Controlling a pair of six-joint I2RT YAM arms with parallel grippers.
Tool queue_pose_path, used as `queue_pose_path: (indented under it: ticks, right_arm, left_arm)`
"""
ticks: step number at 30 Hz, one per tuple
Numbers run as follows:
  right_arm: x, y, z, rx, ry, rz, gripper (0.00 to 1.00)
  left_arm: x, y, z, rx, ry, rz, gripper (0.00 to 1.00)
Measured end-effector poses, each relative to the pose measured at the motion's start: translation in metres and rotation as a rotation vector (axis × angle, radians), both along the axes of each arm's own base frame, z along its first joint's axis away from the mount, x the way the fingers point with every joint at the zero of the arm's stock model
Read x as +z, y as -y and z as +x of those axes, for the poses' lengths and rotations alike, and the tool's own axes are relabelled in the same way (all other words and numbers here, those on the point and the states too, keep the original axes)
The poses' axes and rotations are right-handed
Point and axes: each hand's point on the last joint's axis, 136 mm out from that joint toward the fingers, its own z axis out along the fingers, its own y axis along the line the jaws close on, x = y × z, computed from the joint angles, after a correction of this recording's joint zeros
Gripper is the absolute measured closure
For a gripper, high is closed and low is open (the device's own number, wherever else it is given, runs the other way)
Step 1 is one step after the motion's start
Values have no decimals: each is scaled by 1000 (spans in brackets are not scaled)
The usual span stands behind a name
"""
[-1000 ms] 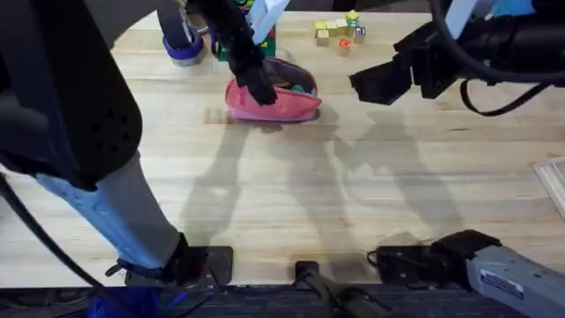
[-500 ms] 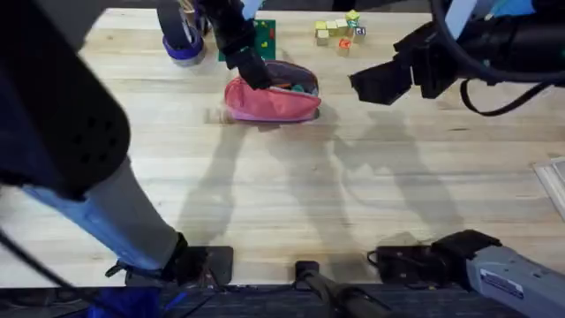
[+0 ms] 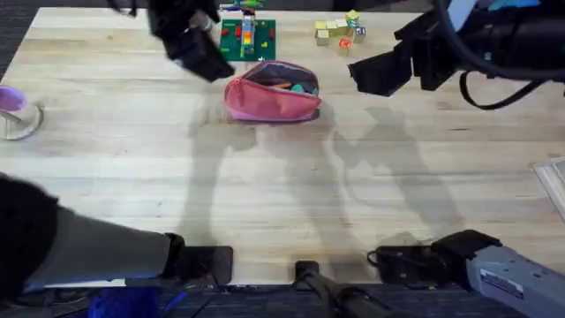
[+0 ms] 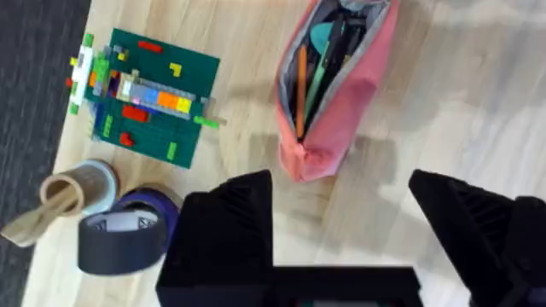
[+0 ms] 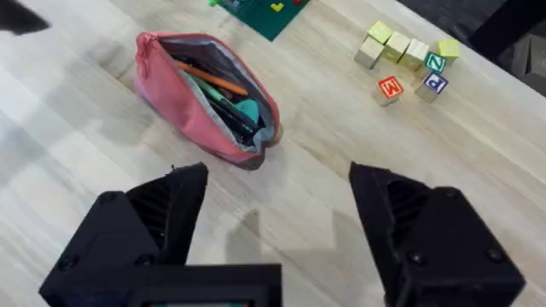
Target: Unzip the bag, pick up the pens from the table one at a time and place them inside, then zip the bag closed.
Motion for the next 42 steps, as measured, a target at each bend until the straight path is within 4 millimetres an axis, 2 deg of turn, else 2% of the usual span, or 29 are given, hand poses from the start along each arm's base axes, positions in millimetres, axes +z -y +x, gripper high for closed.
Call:
queue_pose_path:
  ticks: [5,11,16,21,29,34,42]
  right_arm:
    - [2,-1,2,0,12,4,4]
    - [2,-1,2,-37,-14,44,4]
    - [3,-6,-1,-54,-41,83,3]
    - [9,-30,-7,8,-22,107,4]
    - [20,-67,-15,86,41,116,4]
    - [4,-94,-17,84,-31,141,4]
    - [-29,-154,-19,37,-210,270,4]
  left_arm:
    - [-24,-29,-21,10,10,-25,6]
    - [-44,-49,-37,43,132,-22,6]
    - [-67,-67,-41,103,182,-48,8]
    - [-96,-81,-45,166,129,-109,7]
    - [-114,-91,-35,210,83,-195,7]
    - [-123,-95,-20,202,110,-208,7]
    - [-115,-83,-21,181,114,-289,7]
